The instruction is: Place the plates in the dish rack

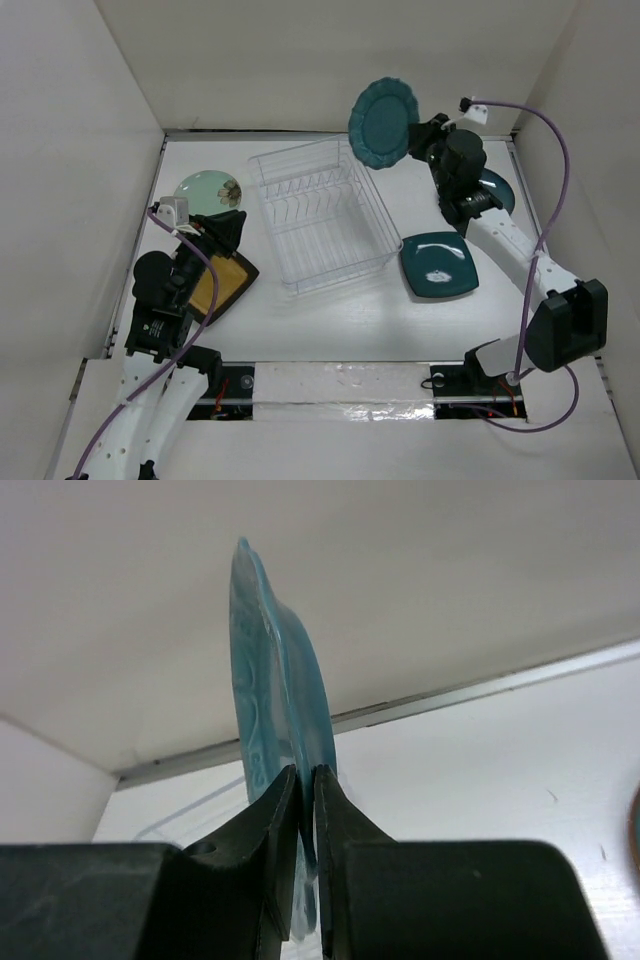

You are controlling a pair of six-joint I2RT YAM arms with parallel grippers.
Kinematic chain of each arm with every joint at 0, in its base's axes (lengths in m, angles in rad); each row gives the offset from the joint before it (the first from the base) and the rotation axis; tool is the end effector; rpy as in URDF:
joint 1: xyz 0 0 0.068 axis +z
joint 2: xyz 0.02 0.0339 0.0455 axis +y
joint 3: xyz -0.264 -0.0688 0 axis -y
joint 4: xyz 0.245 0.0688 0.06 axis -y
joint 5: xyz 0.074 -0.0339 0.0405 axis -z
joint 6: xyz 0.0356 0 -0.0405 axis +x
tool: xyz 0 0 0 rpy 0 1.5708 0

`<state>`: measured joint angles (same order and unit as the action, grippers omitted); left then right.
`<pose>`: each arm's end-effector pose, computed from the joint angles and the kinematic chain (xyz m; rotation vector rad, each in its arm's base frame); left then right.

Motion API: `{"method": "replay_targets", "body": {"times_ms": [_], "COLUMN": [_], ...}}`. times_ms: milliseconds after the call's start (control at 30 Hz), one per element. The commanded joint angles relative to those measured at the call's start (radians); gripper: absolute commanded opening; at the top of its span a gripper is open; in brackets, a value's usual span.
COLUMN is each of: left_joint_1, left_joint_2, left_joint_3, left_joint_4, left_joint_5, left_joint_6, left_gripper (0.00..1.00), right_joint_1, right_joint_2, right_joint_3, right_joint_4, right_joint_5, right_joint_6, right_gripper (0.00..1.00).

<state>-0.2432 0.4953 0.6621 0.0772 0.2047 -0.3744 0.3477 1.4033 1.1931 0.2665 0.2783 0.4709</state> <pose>0.1196 -0.0371 0.3651 0.0885 1.3589 -0.6571 0.3194 0.1054 0.3875 0.3176 1.4997 0.4436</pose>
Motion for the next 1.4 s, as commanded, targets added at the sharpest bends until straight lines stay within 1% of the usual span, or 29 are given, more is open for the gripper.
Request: {"method": "replay_targets", "body": {"times_ms": [0, 67, 233, 300, 433, 767, 1033, 1100, 1233, 1367], "left_joint_1": [-0.005, -0.005, -0.005, -0.005, -0.005, -0.005, -0.005, -0.005, -0.005, -0.005], "left_joint_2": [0.002, 0.006, 0.002, 0.009, 0.006, 0.026, 0.026, 0.023, 0.028, 0.031], "left_joint_3": [0.007, 0.007, 0.007, 0.007, 0.007, 0.011, 0.008, 0.010, 0.008, 0.014], "left_joint_4": [0.047, 0.047, 0.045, 0.044, 0.047, 0.047, 0.052, 0.052, 0.052, 0.049], "left_joint_5": [0.018, 0.016, 0.024, 0.024, 0.033, 0.035, 0.050, 0.039, 0.051, 0.041], "left_joint_6": [0.008, 0.008, 0.011, 0.011, 0.011, 0.011, 0.009, 0.009, 0.009, 0.011], "left_gripper": [0.18, 0.18, 0.19, 0.19, 0.20, 0.20, 0.21, 0.21, 0.21, 0.21], "right_joint_1": [0.054, 0.080, 0.149, 0.158, 0.180, 0.208, 0.208, 0.208, 0.217, 0.238], "right_joint_2": [0.020, 0.052, 0.154, 0.177, 0.210, 0.246, 0.319, 0.335, 0.394, 0.421], "right_joint_3": [0.157, 0.236, 0.342, 0.367, 0.382, 0.441, 0.445, 0.441, 0.491, 0.479], "right_joint_4": [0.065, 0.025, -0.053, -0.061, -0.053, -0.035, 0.011, 0.045, 0.033, 0.046], "right_joint_5": [-0.042, -0.013, 0.070, 0.107, 0.136, 0.231, 0.236, 0.225, 0.220, 0.205], "right_joint_6": [-0.107, -0.164, -0.261, -0.302, -0.333, -0.443, -0.526, -0.544, -0.594, -0.635], "right_gripper": [0.00, 0.00, 0.00, 0.00, 0.00, 0.00, 0.00, 0.00, 0.00, 0.00]}}
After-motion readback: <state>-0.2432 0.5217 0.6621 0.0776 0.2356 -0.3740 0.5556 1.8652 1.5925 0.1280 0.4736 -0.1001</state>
